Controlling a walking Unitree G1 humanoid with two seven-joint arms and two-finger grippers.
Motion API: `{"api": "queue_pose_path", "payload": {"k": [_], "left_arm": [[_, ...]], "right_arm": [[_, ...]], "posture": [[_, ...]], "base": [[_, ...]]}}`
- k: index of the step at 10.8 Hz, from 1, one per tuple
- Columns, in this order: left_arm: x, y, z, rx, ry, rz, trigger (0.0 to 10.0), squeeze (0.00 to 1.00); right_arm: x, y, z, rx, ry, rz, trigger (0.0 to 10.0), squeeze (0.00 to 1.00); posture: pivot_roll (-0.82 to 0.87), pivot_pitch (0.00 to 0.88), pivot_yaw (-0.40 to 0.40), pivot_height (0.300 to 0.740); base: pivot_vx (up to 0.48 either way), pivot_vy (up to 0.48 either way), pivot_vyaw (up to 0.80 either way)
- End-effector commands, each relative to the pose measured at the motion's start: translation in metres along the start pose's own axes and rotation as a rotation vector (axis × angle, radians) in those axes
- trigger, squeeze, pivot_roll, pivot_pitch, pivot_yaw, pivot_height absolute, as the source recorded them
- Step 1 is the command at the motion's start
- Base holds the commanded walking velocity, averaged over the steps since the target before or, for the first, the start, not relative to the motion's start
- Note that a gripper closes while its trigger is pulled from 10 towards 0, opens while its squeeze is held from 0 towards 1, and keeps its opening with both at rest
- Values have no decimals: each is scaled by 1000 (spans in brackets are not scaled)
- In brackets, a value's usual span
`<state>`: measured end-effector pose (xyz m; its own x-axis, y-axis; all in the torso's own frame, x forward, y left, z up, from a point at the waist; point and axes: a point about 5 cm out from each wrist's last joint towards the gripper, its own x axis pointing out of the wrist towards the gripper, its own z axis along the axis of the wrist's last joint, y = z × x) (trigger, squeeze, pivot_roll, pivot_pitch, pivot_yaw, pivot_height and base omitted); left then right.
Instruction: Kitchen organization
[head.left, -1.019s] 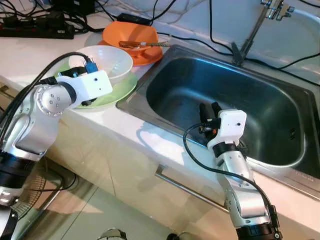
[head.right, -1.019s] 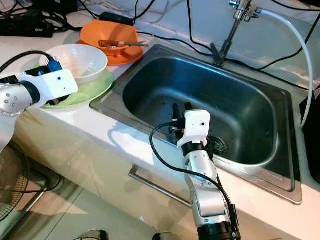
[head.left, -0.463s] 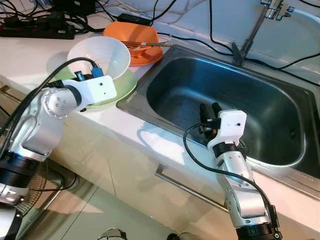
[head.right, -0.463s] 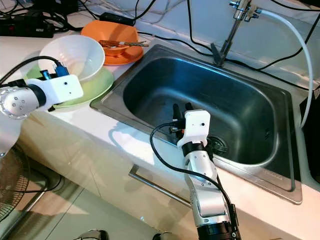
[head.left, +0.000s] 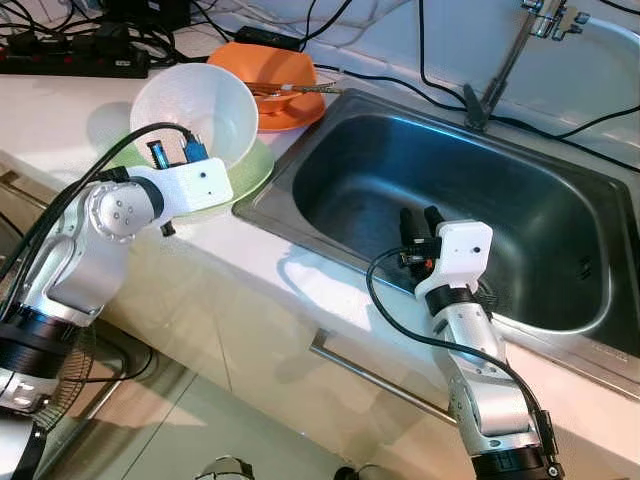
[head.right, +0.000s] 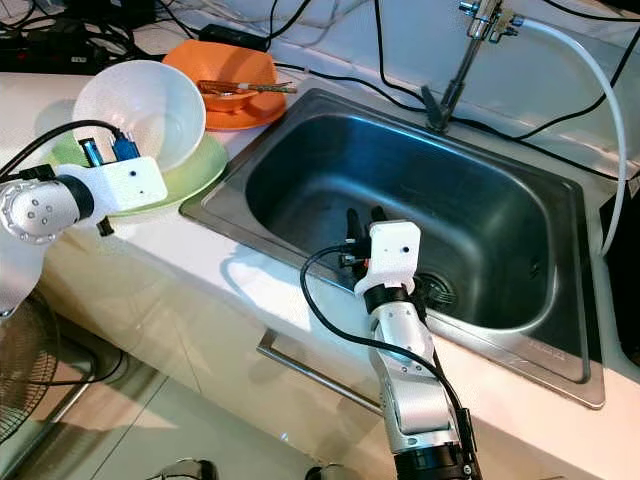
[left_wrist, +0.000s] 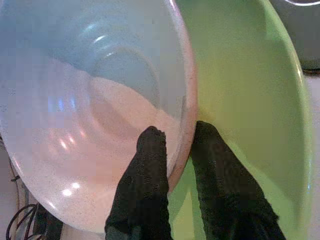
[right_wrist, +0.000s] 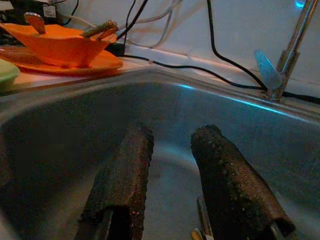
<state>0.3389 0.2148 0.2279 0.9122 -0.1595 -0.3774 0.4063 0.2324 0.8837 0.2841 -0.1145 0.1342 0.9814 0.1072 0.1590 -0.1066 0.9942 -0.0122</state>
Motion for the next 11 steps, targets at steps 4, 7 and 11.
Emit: {"api": "queue_pose_path", "payload": {"k": [4, 7, 11], "left_arm": [[3, 8, 2, 59, 9, 94, 0, 0], [0, 24, 15, 114, -40, 242, 0, 0], [-5, 25, 75, 141, -322, 393, 10000, 0]], "right_arm": [[1, -3, -4, -9, 15, -15, 10000, 0], [0, -2, -5, -8, 17, -15, 10000, 0], [4, -3, -4, -11, 11, -16, 10000, 0]], "posture": [[-55, 58, -105, 740], [-53, 50, -104, 740], [-52, 41, -107, 740]], "base": [[0, 0, 0], [0, 0, 0], [0, 0, 0]]}}
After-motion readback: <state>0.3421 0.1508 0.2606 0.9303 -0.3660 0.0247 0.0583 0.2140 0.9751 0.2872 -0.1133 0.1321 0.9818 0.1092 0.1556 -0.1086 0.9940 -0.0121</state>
